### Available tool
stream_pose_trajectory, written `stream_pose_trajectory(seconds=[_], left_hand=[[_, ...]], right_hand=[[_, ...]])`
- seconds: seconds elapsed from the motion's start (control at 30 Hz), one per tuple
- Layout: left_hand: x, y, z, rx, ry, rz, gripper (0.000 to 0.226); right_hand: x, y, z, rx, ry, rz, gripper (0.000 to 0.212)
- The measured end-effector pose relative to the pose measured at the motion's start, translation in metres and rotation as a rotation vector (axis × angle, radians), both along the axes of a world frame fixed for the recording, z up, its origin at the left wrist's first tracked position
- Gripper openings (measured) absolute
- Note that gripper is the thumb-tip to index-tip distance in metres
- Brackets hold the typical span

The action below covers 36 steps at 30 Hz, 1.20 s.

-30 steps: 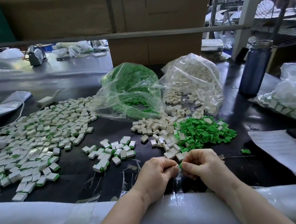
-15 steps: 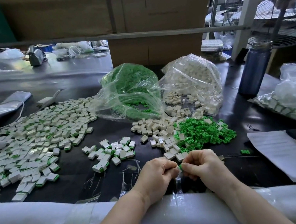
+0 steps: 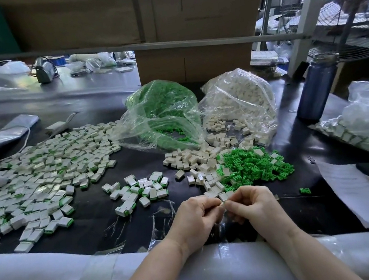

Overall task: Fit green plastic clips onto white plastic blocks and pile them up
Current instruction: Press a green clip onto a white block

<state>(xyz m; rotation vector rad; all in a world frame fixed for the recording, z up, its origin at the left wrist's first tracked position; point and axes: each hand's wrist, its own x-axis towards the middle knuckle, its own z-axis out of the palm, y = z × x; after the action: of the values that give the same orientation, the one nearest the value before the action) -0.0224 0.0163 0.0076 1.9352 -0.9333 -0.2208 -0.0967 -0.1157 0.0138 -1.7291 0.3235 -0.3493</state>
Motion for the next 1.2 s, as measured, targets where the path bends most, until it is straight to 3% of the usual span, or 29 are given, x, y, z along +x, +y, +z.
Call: stream_pose_trajectory(seconds=[0.47, 0.53, 0.67, 0.97, 1.2], left_hand=[[0.0010, -0.0001, 0.0041, -0.129, 0.238, 0.025, 0.010], [0.0010, 0.0000, 0.0052, -0.140, 0.208, 0.007, 0.010], [0.0005, -0.0001, 0.0060, -0.130, 0.169, -0.027, 0.010], [-0.0012, -0.0020, 0.0043, -0.050, 0.154, -0.094, 0.015], [-0.0017, -0.0029, 0.0043, 0.007, 0.091, -0.129, 0.016]], right_hand=[[-0.0001, -0.0043, -0.0044, 0.086, -0.106, 0.050, 0.006], [0.0013, -0.0030, -0.0052, 0.131, -0.076, 0.098, 0.006], [0.0032, -0.0005, -0.0047, 0.092, -0.005, 0.225, 0.029], [0.0020, -0.0034, -0.0060, 0.098, -0.012, 0.257, 0.035], [0.0000, -0.0043, -0.0065, 0.054, 0.004, 0.226, 0.017]])
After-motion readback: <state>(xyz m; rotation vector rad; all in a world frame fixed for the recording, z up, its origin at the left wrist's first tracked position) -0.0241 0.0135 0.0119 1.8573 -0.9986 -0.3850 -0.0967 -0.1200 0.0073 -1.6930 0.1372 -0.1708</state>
